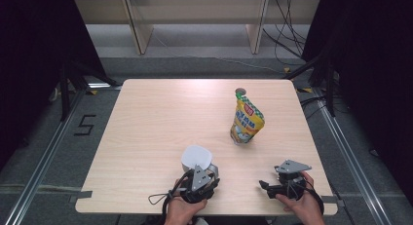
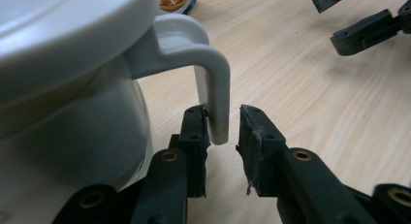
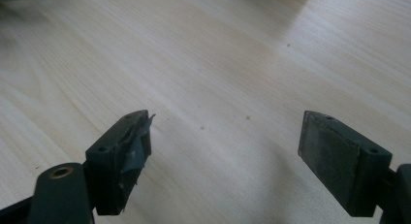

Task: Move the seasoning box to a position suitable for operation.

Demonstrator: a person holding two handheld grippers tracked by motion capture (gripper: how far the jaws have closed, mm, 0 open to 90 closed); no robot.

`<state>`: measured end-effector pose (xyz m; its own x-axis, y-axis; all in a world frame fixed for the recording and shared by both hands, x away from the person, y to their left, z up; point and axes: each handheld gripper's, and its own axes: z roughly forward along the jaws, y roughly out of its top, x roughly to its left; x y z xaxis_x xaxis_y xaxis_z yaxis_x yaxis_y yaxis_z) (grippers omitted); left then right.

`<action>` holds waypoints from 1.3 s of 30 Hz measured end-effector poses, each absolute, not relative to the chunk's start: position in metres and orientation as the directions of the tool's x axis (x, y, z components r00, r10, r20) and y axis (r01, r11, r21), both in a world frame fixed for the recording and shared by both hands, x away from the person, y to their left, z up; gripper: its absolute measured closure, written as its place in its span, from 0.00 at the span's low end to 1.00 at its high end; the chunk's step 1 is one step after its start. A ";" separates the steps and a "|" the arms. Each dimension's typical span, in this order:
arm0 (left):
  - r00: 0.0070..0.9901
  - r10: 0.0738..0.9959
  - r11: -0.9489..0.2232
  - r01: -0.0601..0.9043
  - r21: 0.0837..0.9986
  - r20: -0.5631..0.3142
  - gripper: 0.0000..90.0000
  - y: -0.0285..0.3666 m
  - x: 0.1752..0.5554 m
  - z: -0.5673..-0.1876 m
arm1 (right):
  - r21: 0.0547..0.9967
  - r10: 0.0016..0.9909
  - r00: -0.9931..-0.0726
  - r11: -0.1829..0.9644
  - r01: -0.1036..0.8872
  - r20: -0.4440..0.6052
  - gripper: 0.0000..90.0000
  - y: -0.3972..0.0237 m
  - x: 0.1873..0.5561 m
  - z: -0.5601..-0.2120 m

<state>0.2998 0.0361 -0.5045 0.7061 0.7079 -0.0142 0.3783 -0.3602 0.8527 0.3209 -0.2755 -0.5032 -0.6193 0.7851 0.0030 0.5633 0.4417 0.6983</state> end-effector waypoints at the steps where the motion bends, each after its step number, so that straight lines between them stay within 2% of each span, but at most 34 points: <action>1: 0.706 0.708 -0.360 0.378 0.853 -0.014 0.80 0.036 0.300 -0.504 | 0.699 0.783 -0.622 0.445 0.560 0.000 0.23 -0.276 0.321 -0.503; 8: 0.676 0.737 -0.338 0.357 0.871 0.009 0.84 0.032 0.299 -0.509 | 0.703 0.780 -0.626 0.449 0.552 -0.006 0.23 -0.276 0.322 -0.503; 12: 0.658 0.751 -0.282 0.398 0.873 -0.057 0.86 0.034 0.300 -0.510 | 0.700 0.781 -0.625 0.447 0.556 -0.002 0.23 -0.276 0.322 -0.504; 19: 0.669 0.740 -0.282 0.392 0.876 -0.061 0.90 0.047 0.298 -0.510 | 0.705 0.777 -0.630 0.450 0.549 -0.006 0.23 -0.276 0.322 -0.504; 36: 0.715 0.697 -0.341 0.402 0.850 -0.058 0.93 0.117 0.295 -0.506 | 0.706 0.775 -0.631 0.447 0.549 0.000 0.23 -0.276 0.322 -0.504; 37: 0.724 0.689 -0.368 0.389 0.844 -0.033 0.93 0.124 0.297 -0.504 | 0.706 0.775 -0.632 0.449 0.548 -0.002 0.23 -0.276 0.321 -0.504; 39: 0.709 0.704 -0.344 0.392 0.853 -0.041 0.94 0.131 0.297 -0.505 | 0.707 0.775 -0.632 0.447 0.549 0.001 0.23 -0.276 0.321 -0.504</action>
<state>0.2974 0.1307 -0.5050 0.7085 0.7045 -0.0411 0.3919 -0.3443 0.8532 0.3214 -0.2763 -0.5040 -0.6320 0.7749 0.0007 0.5487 0.4469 0.7066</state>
